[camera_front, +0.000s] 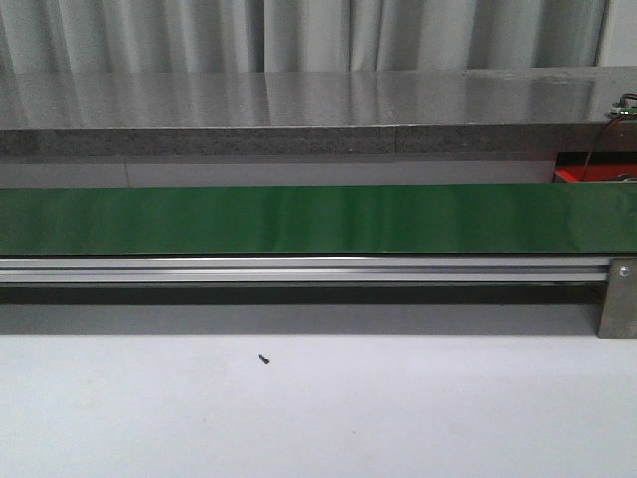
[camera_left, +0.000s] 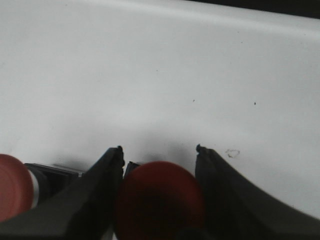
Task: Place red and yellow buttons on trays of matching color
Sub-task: 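Carry the red button over the belt start with the left gripper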
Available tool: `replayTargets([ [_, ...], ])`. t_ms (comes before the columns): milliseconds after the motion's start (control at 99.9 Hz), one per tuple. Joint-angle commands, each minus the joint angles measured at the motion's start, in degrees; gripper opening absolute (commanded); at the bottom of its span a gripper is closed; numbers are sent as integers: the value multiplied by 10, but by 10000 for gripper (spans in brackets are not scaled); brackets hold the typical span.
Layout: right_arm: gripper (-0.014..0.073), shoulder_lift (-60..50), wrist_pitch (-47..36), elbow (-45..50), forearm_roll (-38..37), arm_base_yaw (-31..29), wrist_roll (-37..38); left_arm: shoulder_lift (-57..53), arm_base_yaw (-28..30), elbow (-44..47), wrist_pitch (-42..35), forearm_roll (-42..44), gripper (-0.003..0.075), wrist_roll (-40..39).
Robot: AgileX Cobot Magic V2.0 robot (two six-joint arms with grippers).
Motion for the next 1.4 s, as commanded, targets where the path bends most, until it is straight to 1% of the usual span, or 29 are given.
replayTargets([
  [0,-96,-2,-33,-14,9,0,-5,-51,-2,-20,-17,-19,156,-4],
  [90,-96,-2,-33,-14,9,0,-5,-68,-2,-23,-1,-36,156,-4],
  [220,-96,-2,-33,-14,9,0,-5,-95,-2,-39,53,-63,156,-4],
  [320,-96,-2,-33,-14,9,0,-5,-122,-2,-39,78,-98,156,-4],
  [470,-96,-2,-33,-14,9,0,-5,-157,-7,-38,121,-113,156,0],
  [640,-96,-2,-33,-14,9,0,-5,-191,-29,-35,173,-128,155,29],
  [800,-96,-2,-33,-14,9,0,-5,-215,-58,-35,214,-128,156,29],
  [1061,-96,-2,-33,-14,9,0,-5,-224,-100,-28,232,-128,155,39],
  [1391,-96,-2,-33,-14,9,0,-5,-229,-103,41,239,-121,155,42],
])
